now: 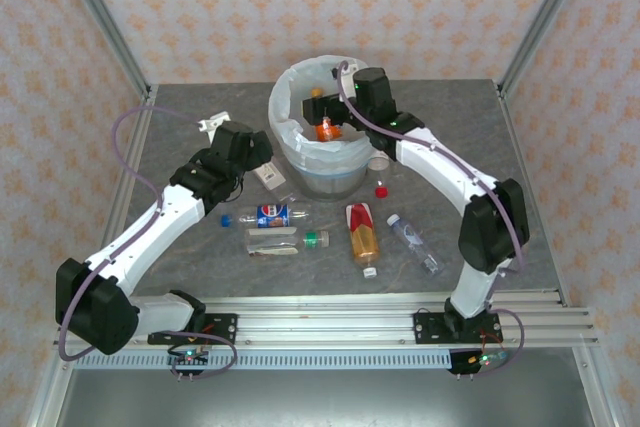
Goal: Put the plastic bottles in the bin
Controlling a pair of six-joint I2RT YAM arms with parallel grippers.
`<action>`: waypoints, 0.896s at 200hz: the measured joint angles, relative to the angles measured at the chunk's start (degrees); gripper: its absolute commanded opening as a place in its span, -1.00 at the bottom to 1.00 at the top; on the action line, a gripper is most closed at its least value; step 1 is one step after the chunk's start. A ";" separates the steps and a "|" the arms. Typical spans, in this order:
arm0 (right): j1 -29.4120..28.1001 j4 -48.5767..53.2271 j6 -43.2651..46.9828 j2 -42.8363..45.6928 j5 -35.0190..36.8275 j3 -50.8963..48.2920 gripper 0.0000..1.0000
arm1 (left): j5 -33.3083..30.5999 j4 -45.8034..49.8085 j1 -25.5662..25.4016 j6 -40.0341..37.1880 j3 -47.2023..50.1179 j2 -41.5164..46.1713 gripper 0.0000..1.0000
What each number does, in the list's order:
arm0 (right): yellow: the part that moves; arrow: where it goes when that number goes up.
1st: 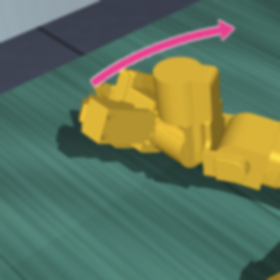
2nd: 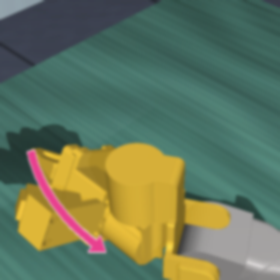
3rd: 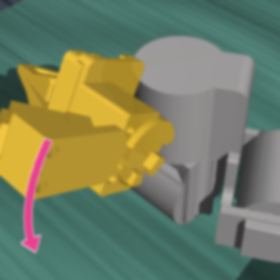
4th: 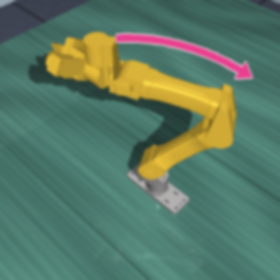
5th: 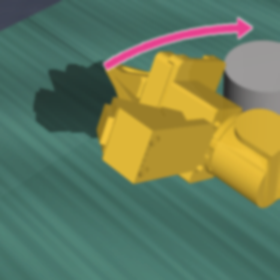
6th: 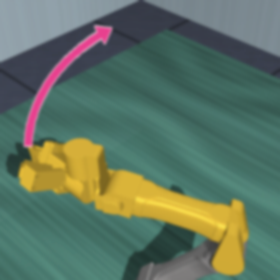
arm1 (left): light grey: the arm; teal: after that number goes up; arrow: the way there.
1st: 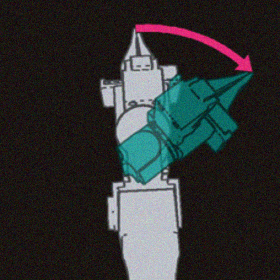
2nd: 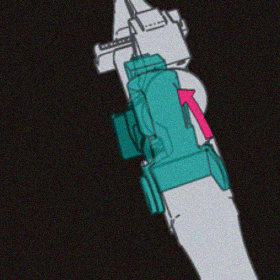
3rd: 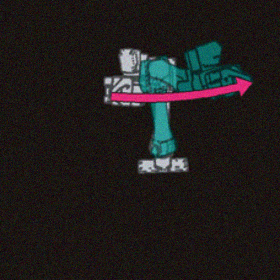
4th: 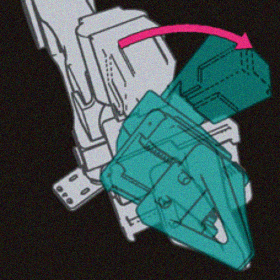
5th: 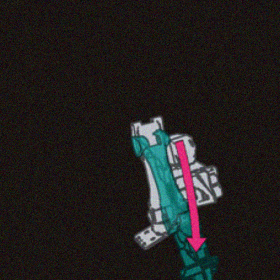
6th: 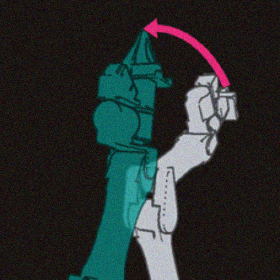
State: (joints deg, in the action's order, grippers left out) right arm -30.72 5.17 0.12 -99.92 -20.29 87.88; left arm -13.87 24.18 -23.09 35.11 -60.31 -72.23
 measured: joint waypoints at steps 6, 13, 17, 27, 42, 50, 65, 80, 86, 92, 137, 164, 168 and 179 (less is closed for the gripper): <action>0.00 0.00 0.15 0.98 0.00 -0.42 0.99 | 0.04 0.48 0.00 -0.02 0.00 -0.04 1.00; 0.00 0.02 0.26 2.01 0.00 -0.83 0.98 | 0.26 1.11 0.00 -0.02 0.00 -0.04 1.00; 0.00 -0.02 0.42 2.62 0.02 -1.07 0.98 | 0.46 1.53 0.00 -0.04 0.00 -0.04 1.00; 0.00 0.07 0.63 4.07 0.04 -1.64 0.98 | 1.25 2.49 0.00 -0.04 0.04 -0.04 1.00; 0.00 0.04 0.90 6.01 0.22 -2.69 0.98 | 2.40 3.17 0.00 0.04 0.74 0.00 1.00; 0.00 0.00 1.07 7.15 0.26 -3.48 0.98 | 2.95 3.63 0.00 0.20 1.57 0.20 1.00; 0.00 0.00 1.27 9.40 0.42 -5.35 0.98 | 3.50 5.14 0.00 0.96 3.96 0.96 1.00; 0.00 0.13 1.31 11.52 0.90 -6.97 0.98 | 4.33 7.23 0.00 1.57 6.23 2.38 1.00; 0.00 0.09 1.42 12.33 1.09 -7.58 0.98 | 4.68 7.91 0.00 1.86 7.06 3.15 1.00; 0.00 0.09 1.53 13.29 1.38 -8.33 0.98 | 4.98 8.66 0.00 2.08 7.82 4.00 1.00; 0.00 -0.72 3.15 21.77 3.89 -16.44 0.98 | 6.95 13.66 -1.64 3.96 11.30 10.69 1.00; 0.00 -2.97 3.17 27.43 4.22 -22.80 0.98 | 7.78 16.15 -6.25 4.94 11.65 10.95 1.00; 0.00 -3.54 3.17 28.41 4.09 -24.09 0.98 | 8.07 16.11 -6.75 4.92 11.82 10.99 1.00; 0.00 -5.62 3.19 30.91 3.61 -27.65 0.98 | 9.53 15.65 -8.20 4.59 12.81 11.13 1.00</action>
State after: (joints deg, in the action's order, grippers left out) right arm -30.72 -0.45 3.31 -69.01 -16.69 60.23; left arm -4.34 39.83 -31.29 39.70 -47.51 -61.10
